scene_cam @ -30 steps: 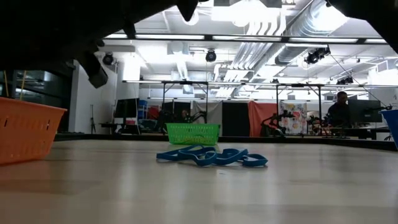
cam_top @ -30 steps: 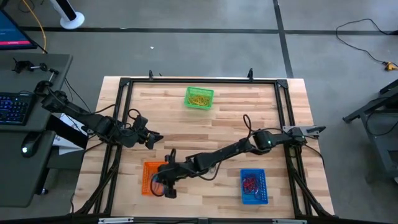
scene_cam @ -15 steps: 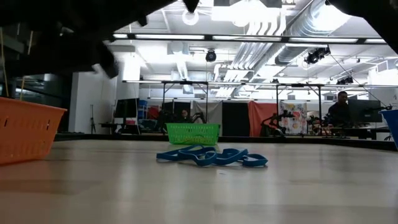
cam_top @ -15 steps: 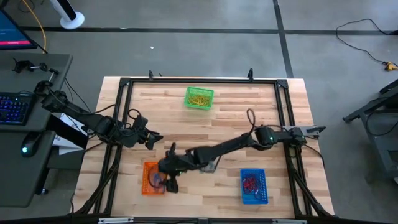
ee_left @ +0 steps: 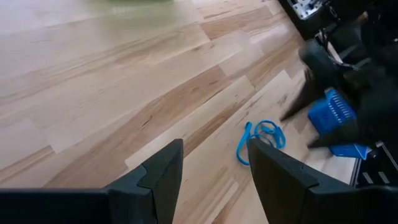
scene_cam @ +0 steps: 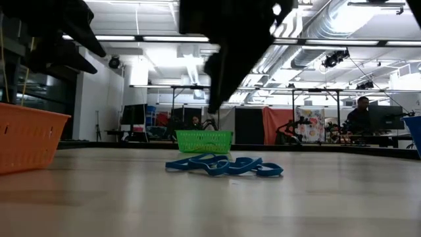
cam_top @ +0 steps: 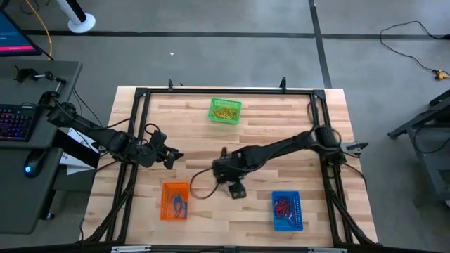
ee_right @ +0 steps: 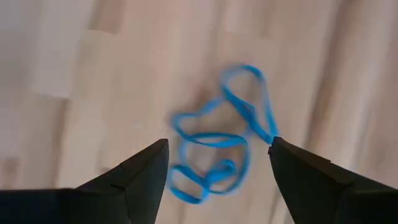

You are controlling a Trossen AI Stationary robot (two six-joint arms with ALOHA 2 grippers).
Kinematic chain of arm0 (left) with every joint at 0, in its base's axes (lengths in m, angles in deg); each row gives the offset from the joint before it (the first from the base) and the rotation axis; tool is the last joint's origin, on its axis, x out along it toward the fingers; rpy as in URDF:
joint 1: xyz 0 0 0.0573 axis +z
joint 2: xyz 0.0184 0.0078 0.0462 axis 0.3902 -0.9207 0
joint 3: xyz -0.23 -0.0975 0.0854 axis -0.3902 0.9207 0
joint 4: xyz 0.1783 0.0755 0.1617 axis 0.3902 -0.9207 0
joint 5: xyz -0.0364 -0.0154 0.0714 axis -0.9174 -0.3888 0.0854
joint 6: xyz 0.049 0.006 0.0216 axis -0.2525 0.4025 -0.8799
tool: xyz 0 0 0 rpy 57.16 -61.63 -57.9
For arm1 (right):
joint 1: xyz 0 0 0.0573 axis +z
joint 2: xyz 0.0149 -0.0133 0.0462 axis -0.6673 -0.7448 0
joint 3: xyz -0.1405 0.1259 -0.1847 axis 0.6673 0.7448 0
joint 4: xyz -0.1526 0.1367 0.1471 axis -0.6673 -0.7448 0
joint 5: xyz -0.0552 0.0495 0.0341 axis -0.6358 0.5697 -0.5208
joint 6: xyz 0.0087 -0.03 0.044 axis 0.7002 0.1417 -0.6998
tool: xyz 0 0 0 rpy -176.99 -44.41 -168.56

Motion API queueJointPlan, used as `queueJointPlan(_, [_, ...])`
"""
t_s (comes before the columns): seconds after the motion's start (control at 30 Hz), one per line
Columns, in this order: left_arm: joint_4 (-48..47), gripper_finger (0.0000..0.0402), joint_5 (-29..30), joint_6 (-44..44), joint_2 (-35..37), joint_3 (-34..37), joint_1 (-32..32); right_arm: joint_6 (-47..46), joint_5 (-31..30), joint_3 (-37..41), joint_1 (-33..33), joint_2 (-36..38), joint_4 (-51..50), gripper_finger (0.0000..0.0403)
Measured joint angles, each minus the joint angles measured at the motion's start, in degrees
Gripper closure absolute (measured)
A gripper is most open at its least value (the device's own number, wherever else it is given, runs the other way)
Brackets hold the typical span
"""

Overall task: Sort rubber bands into baskets
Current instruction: Put the blue rubber band into the orange bin

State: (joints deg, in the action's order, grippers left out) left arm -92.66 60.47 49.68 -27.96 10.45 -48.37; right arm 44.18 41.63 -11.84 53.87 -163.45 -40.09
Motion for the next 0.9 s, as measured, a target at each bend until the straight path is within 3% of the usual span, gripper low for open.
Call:
queueJointPlan(0.17, [-0.01, 0.0227, 0.02, 0.06, 0.0, 0.0, 0.0, -5.96, -2.54, 12.25, -2.95, 5.41, 13.74, 0.0151])
queueJointPlan(0.53, [0.45, 0.0227, 0.0, 1.84, 0.02, -0.02, 0.0, -2.8, -3.22, 13.74, -5.53, -0.33, 17.38, 0.0284])
queueJointPlan(0.9, [0.43, 0.0227, 0.0, 3.14, 0.02, -0.02, 0.0, 0.93, -3.2, 13.67, -4.7, -0.58, 18.55, 0.0292])
